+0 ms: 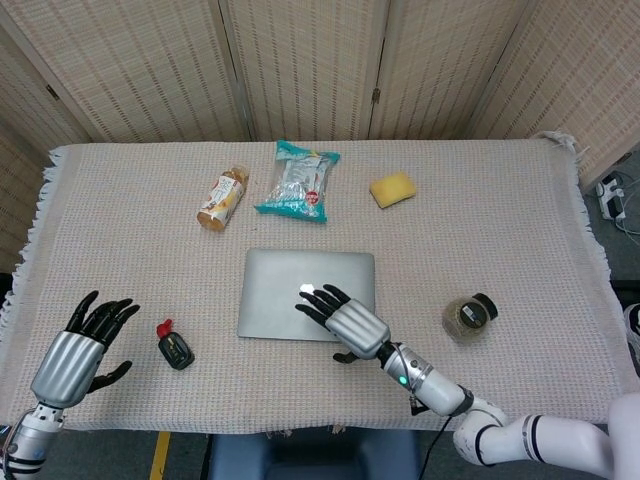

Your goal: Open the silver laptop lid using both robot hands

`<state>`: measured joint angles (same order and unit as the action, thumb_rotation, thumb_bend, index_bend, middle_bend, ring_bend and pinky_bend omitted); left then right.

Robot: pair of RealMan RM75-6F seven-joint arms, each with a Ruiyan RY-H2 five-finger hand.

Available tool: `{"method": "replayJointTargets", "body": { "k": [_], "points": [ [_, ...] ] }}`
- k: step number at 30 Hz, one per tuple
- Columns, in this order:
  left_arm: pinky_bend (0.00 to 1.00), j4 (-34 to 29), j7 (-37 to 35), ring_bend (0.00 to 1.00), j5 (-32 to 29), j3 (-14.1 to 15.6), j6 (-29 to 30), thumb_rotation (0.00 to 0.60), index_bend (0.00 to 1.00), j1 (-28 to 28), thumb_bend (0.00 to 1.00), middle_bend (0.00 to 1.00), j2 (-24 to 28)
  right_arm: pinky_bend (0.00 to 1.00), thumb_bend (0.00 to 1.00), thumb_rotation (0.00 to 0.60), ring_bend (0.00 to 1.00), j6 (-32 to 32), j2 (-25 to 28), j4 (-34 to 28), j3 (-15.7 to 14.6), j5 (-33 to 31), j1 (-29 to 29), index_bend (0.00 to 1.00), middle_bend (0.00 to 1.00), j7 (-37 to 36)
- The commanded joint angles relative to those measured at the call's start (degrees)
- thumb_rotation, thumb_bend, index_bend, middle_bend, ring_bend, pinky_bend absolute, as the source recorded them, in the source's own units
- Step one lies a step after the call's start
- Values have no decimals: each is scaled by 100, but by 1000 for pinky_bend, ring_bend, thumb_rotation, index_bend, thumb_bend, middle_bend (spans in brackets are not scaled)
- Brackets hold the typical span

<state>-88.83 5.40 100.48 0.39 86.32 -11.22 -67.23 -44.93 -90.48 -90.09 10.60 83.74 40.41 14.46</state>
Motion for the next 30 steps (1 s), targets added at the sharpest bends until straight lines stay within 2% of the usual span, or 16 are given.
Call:
{"method": "replayJointTargets", "body": {
  "k": [1, 14, 30],
  "points": [
    [0, -27, 6, 203, -6, -11, -27, 600, 177, -31, 241, 186, 9, 0, 210, 600, 0, 208, -360, 366, 137, -257, 297, 0, 0, 102],
    [0, 52, -70, 203, -73, -3, -103, 600, 177, -105, 242, 186, -45, 0, 209, 600, 0, 515, -1251, 1393, 210, -854, 994, 0, 0, 437],
    [0, 231, -216, 203, -152, 24, -104, 600, 177, -126, 242, 187, -137, 0, 210, 600, 0, 544, -1532, 1878, 140, -1319, 1341, 0, 0, 716]
  ]
}}
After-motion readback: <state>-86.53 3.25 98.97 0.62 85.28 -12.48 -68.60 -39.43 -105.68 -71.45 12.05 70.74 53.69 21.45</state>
